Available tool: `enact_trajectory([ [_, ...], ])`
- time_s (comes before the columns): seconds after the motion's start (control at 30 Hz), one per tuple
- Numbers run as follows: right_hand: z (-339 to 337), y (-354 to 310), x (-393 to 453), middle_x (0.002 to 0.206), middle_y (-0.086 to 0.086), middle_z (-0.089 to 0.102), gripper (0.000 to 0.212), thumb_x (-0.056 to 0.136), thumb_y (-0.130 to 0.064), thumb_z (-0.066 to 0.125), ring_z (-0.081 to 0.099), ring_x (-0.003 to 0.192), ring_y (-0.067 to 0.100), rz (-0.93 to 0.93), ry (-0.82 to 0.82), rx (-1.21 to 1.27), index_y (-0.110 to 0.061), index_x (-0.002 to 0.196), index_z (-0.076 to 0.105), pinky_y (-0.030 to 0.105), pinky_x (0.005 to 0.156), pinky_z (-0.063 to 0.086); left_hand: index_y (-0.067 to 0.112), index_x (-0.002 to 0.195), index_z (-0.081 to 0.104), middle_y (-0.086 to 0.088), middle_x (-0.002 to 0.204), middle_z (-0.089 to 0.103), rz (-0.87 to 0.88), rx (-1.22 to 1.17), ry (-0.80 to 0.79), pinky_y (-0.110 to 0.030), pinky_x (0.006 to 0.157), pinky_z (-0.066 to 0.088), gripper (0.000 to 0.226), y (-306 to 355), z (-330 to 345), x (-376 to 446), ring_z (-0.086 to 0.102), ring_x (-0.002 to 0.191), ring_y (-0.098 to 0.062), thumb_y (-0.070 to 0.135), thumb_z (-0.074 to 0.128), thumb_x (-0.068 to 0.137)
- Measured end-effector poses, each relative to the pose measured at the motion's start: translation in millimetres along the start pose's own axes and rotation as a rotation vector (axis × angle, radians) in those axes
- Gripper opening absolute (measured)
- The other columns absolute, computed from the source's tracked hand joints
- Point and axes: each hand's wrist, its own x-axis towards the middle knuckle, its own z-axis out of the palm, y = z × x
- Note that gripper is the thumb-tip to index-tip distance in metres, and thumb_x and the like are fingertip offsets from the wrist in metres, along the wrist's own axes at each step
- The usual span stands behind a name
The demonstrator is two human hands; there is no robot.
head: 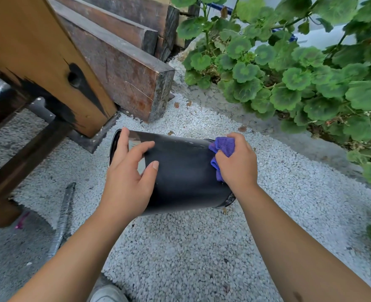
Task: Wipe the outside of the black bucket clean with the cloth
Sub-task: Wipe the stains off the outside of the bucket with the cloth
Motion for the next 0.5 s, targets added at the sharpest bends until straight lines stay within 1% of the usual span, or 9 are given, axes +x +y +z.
enact_trajectory([
  [0.1,-11.3,8.8,2.1,0.098,-0.007,0.062,0.030,0.076,-0.019,0.059,0.059,0.083,0.016,0.098,0.019,0.044,-0.035,0.101,0.055,0.029,0.067,0.046,0.024,0.128,0.059,-0.011,0.162,0.015,0.010,0.008,-0.007,0.011,0.079,0.015,0.038,-1.7,-0.1,1.9,0.002,0.119,0.039,0.017,0.063,0.091],
  [0.17,-19.9,13.3,7.3,0.092,-0.005,0.070,0.028,0.074,-0.013,0.057,0.068,0.069,0.018,0.273,0.061,0.264,-0.033,0.093,0.053,0.029,0.055,0.052,0.025,0.128,0.059,-0.010,0.162,0.015,0.011,0.016,-0.012,0.010,0.080,0.017,0.037,-5.6,-1.3,1.5,0.004,0.116,0.041,0.018,0.062,0.091],
  [0.2,-23.6,13.3,10.4,0.092,-0.002,0.074,0.028,0.073,-0.008,0.054,0.068,0.061,0.019,0.366,0.087,0.446,-0.027,0.094,0.053,0.031,0.048,0.051,0.027,0.127,0.059,-0.007,0.163,0.015,0.000,0.007,-0.013,0.008,0.083,0.019,0.037,-8.8,-2.3,1.3,0.005,0.116,0.041,0.019,0.062,0.091],
  [0.27,-30.4,10.6,19.2,0.100,0.005,0.072,0.035,0.073,-0.002,0.053,0.067,0.061,0.018,0.484,0.179,0.720,-0.019,0.103,0.049,0.039,0.048,0.055,0.032,0.126,0.058,-0.002,0.163,0.014,-0.038,-0.014,-0.011,-0.008,0.094,0.027,0.036,-16.1,-5.8,1.3,0.007,0.120,0.038,0.022,0.061,0.092],
  [0.3,-32.9,6.2,23.3,0.105,0.003,0.067,0.043,0.073,-0.004,0.055,0.069,0.071,0.018,0.497,0.234,0.720,-0.026,0.109,0.049,0.044,0.056,0.059,0.034,0.126,0.057,0.000,0.163,0.014,-0.056,-0.013,-0.011,-0.017,0.096,0.030,0.036,-18.9,-8.5,1.3,0.007,0.120,0.037,0.023,0.061,0.092],
  [0.33,-35.0,-0.5,26.4,0.110,0.000,0.062,0.049,0.072,-0.007,0.058,0.069,0.083,0.019,0.472,0.273,0.668,-0.035,0.112,0.049,0.048,0.066,0.060,0.035,0.125,0.056,0.001,0.163,0.014,-0.063,-0.009,-0.013,-0.020,0.094,0.031,0.036,-20.7,-11.3,1.6,0.010,0.121,0.037,0.022,0.061,0.092],
  [0.4,-36.7,-19.7,27.1,0.120,0.003,0.056,0.049,0.068,-0.011,0.059,0.066,0.094,0.020,0.331,0.298,0.564,-0.048,0.100,0.051,0.048,0.078,0.058,0.036,0.126,0.053,0.003,0.163,0.013,-0.050,-0.020,-0.024,-0.012,0.087,0.032,0.039,-22.7,-16.5,0.8,0.025,0.126,0.028,0.019,0.062,0.092],
  [0.47,-36.1,-38.8,26.5,0.120,0.007,0.055,0.043,0.067,-0.010,0.058,0.064,0.092,0.020,0.210,0.305,0.533,-0.047,0.088,0.054,0.046,0.081,0.056,0.040,0.126,0.048,0.005,0.163,0.010,-0.045,-0.037,-0.057,-0.006,0.085,0.035,0.043,-21.8,-18.6,-0.4,0.031,0.139,0.003,0.017,0.062,0.092],
  [0.5,-34.5,-47.7,26.0,0.117,0.008,0.057,0.042,0.066,-0.009,0.058,0.064,0.091,0.021,0.181,0.289,0.542,-0.047,0.085,0.054,0.046,0.080,0.057,0.042,0.126,0.046,0.006,0.164,0.008,-0.040,-0.040,-0.073,-0.007,0.085,0.038,0.045,-21.3,-18.3,-0.7,0.027,0.143,-0.003,0.017,0.061,0.092],
])
